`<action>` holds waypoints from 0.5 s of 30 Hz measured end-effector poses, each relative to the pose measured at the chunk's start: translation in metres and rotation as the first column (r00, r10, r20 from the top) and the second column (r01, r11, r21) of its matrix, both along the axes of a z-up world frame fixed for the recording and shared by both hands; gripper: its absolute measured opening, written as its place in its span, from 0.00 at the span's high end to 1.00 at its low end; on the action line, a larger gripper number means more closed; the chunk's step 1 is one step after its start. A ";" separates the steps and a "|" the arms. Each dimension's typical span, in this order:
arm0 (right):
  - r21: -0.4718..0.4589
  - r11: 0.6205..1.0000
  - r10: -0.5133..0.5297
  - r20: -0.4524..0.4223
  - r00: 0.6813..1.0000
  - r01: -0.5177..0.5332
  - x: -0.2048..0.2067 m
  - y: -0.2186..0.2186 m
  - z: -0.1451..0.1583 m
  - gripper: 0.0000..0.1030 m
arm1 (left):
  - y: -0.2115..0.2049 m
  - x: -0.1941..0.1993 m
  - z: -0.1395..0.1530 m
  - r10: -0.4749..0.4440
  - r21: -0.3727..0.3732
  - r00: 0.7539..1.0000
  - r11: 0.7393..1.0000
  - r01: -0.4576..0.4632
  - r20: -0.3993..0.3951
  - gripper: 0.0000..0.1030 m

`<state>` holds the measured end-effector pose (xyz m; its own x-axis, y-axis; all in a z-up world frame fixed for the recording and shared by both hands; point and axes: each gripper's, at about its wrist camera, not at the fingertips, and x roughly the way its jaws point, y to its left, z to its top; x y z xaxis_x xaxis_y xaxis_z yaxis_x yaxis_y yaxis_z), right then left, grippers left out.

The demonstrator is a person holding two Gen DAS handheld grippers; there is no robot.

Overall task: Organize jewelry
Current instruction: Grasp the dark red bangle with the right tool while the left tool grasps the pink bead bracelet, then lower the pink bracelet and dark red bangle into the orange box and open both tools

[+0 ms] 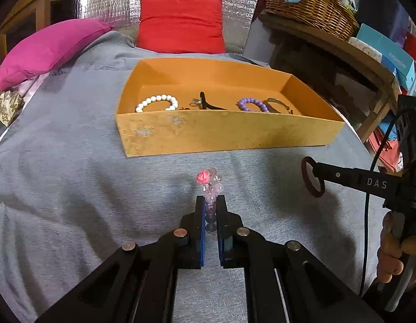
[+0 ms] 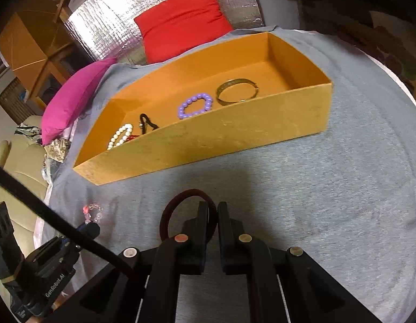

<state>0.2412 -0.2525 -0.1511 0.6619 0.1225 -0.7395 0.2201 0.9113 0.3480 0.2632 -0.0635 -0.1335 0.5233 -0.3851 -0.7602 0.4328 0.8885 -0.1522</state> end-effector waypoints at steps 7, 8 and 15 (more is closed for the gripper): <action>0.001 0.999 0.034 0.007 0.999 -0.034 0.010 0.019 0.000 0.92 | 0.007 0.003 0.002 0.024 0.013 1.000 1.000 -0.024 0.003 0.93; 0.000 0.999 0.037 0.007 0.999 -0.037 0.011 0.021 -0.001 0.93 | 0.006 0.004 0.002 0.025 0.011 1.000 1.000 -0.025 0.005 0.93; -0.010 1.000 0.006 0.040 0.999 -0.005 0.007 0.015 0.004 0.93 | -0.004 0.002 0.010 0.006 -0.014 1.000 1.000 -0.006 0.030 0.93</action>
<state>0.2481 -0.2376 -0.1468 0.6906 0.1188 -0.7134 0.2010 0.9161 0.3471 0.2656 -0.0675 -0.1238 0.5484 -0.3924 -0.7384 0.4324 0.8889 -0.1513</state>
